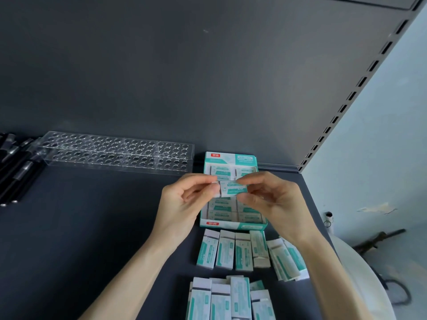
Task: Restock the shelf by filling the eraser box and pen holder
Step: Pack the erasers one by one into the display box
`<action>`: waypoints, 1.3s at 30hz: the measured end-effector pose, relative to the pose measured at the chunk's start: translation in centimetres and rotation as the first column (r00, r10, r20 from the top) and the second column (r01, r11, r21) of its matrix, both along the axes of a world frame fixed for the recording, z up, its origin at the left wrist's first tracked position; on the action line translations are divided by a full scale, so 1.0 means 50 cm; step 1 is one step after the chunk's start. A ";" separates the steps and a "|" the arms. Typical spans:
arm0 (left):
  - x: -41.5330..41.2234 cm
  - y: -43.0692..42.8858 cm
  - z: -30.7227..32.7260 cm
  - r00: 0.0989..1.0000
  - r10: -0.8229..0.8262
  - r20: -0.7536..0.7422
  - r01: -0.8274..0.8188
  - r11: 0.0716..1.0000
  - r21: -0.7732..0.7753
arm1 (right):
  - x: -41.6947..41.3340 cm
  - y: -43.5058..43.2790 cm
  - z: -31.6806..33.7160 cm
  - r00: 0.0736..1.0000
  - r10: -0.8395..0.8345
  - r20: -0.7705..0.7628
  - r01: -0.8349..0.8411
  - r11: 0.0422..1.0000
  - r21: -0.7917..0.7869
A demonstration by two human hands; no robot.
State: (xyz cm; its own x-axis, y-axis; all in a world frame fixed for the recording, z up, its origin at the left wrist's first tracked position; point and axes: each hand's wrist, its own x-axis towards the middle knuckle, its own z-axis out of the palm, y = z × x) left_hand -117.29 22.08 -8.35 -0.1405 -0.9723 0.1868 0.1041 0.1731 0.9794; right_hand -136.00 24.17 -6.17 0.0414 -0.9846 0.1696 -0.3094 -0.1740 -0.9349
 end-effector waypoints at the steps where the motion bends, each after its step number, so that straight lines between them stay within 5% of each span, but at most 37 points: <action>1: 0.002 0.000 -0.007 0.995 0.018 0.100 -0.015 0.999 -0.035 | -0.007 -0.002 -0.005 0.997 -0.055 -0.062 0.053 0.998 -0.023; 5: -0.001 0.010 -0.012 0.865 0.016 0.502 -0.012 1.000 -0.011 | -0.036 -0.014 -0.018 0.899 -0.269 -0.345 0.221 0.960 -0.172; 12: -0.005 0.018 -0.010 0.811 -0.098 0.577 0.104 0.994 0.023 | -0.040 -0.038 -0.040 0.700 -0.370 -0.611 0.207 0.924 -0.323; 25: -0.006 0.012 -0.021 0.814 -0.087 0.575 0.070 0.996 0.052 | -0.024 -0.070 -0.049 0.686 -0.241 -0.686 0.136 0.969 -0.204; 39: -0.003 0.015 -0.007 0.788 -0.094 0.609 0.065 0.995 0.069 | -0.011 -0.051 -0.043 0.730 -0.290 -0.619 0.172 0.954 -0.245</action>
State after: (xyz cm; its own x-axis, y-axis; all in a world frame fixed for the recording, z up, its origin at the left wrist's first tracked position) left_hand -117.45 22.84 -8.69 -0.2886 -0.9574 -0.0050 -0.5066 0.1482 0.8493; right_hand -136.53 21.62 -8.34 -0.0268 -0.9394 0.3418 -0.8744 -0.1437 -0.4635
